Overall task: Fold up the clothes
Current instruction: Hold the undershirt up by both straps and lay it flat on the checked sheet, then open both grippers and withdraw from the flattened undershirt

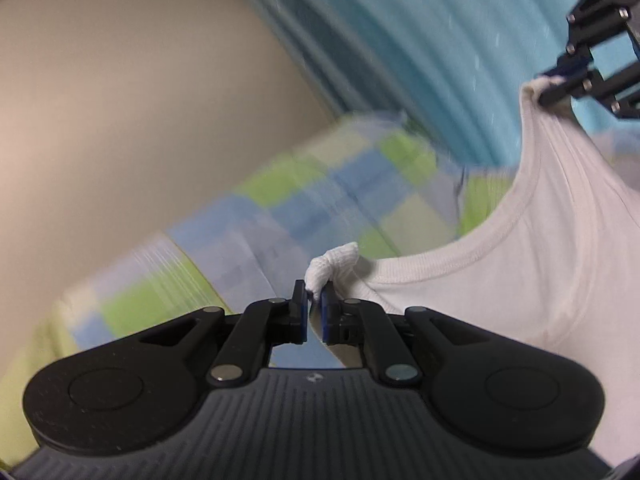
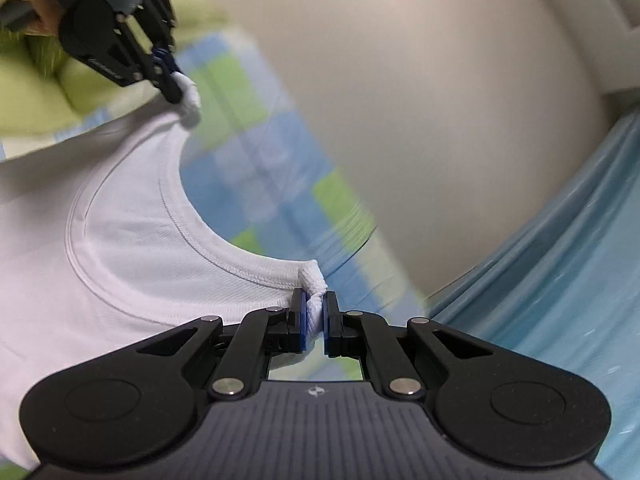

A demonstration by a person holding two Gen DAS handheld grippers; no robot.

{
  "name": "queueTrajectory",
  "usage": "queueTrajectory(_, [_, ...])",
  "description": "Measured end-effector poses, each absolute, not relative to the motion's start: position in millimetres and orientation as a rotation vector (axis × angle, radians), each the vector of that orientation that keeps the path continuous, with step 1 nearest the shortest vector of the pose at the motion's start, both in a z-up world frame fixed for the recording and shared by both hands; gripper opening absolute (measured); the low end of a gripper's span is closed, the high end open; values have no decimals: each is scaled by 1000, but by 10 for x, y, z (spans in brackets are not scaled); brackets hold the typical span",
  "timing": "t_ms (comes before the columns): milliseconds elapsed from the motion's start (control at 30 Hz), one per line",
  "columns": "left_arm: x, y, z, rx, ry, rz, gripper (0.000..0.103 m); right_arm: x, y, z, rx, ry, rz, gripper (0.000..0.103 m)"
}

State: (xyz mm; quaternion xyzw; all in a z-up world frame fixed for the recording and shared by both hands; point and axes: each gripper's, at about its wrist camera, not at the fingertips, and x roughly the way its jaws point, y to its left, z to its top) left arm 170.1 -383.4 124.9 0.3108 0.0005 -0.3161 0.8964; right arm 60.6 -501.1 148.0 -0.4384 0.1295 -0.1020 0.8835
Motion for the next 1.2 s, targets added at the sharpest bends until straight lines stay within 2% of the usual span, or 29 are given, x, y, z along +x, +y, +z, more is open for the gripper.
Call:
queueTrajectory(200, [2707, -4322, 147, 624, 203, -654, 5, 2050, -5432, 445, -849, 444, -178, 5])
queueTrajectory(333, [3118, -4598, -443, 619, 299, -673, 9, 2617, -5572, -199, -810, 542, -177, 6])
queueTrajectory(400, [3218, -4699, -643, 645, 332, -693, 13, 2723, -5602, -398, -811, 566, -187, 16])
queueTrajectory(433, [3225, -4721, -691, 655, 342, -694, 15, 2781, -5618, -481, -804, 587, -188, 32])
queueTrajectory(467, [3261, -4716, -720, 650, 354, -695, 18, 2791, -5670, -541, -791, 598, -195, 35])
queueTrajectory(500, [3302, -4708, -747, 642, 366, -697, 31, 2733, -5714, -564, -757, 599, -198, 35])
queueTrajectory(533, [3307, -4642, -748, 623, 371, -688, 36, 2663, -5726, -553, -704, 596, -198, 35])
queueTrajectory(633, [3289, -4386, -670, 542, 407, -657, 36, 2542, -5788, -391, -560, 590, -208, 35])
queueTrajectory(733, [3155, -4011, -517, 436, 451, -642, 36, 2126, -5679, -159, -423, 590, -186, 45])
queueTrajectory(867, [2683, -3531, -392, 373, 501, -655, 37, 1431, -5453, 16, -202, 594, -134, 45])
queueTrajectory(1200, [1375, -2883, -507, 356, 654, -766, 34, -132, -4500, -336, -20, 689, -98, 45])
